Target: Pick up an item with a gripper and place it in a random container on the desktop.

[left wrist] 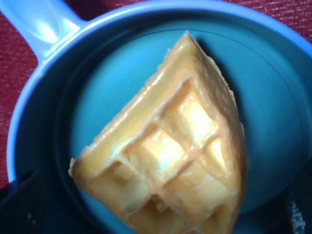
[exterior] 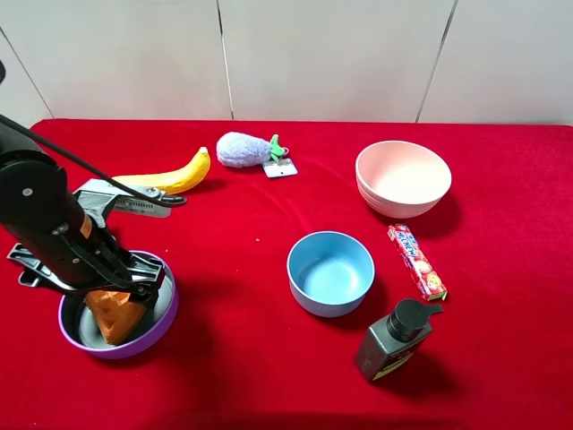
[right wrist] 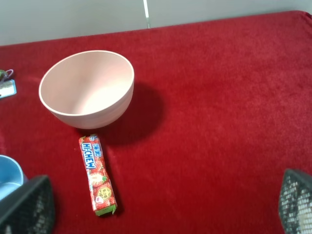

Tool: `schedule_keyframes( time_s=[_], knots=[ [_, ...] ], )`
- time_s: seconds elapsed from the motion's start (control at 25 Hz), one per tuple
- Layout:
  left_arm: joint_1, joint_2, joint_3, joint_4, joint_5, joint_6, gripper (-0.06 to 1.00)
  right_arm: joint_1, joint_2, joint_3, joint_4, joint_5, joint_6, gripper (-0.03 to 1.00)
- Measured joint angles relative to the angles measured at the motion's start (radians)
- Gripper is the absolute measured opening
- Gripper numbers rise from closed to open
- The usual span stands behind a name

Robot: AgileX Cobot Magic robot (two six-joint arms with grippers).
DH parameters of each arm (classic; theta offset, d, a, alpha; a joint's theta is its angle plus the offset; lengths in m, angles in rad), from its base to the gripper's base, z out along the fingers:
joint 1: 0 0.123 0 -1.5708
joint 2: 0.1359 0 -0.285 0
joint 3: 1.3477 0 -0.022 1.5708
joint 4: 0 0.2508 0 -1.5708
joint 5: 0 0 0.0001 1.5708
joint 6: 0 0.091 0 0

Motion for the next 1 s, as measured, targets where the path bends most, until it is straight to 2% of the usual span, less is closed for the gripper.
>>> schedule_keyframes(
  time_s=[0.24, 0.4, 0.72, 1.0],
  knots=[
    [0.0, -0.075, 0.0, -0.001, 0.038, 0.0, 0.99, 0.0, 0.0, 0.0, 0.0, 0.0, 0.0, 0.69],
    [0.0, -0.181, 0.001, -0.001, 0.113, 0.001, 0.99, 0.0, 0.0, 0.0, 0.0, 0.0, 0.0, 0.69],
    [0.0, -0.366, -0.046, -0.001, 0.316, 0.009, 0.99, 0.0, 0.0, 0.0, 0.0, 0.0, 0.0, 0.69],
    [0.0, -0.483, -0.146, -0.018, 0.504, 0.07, 0.99, 0.0, 0.0, 0.0, 0.0, 0.0, 0.0, 0.69]
  ],
)
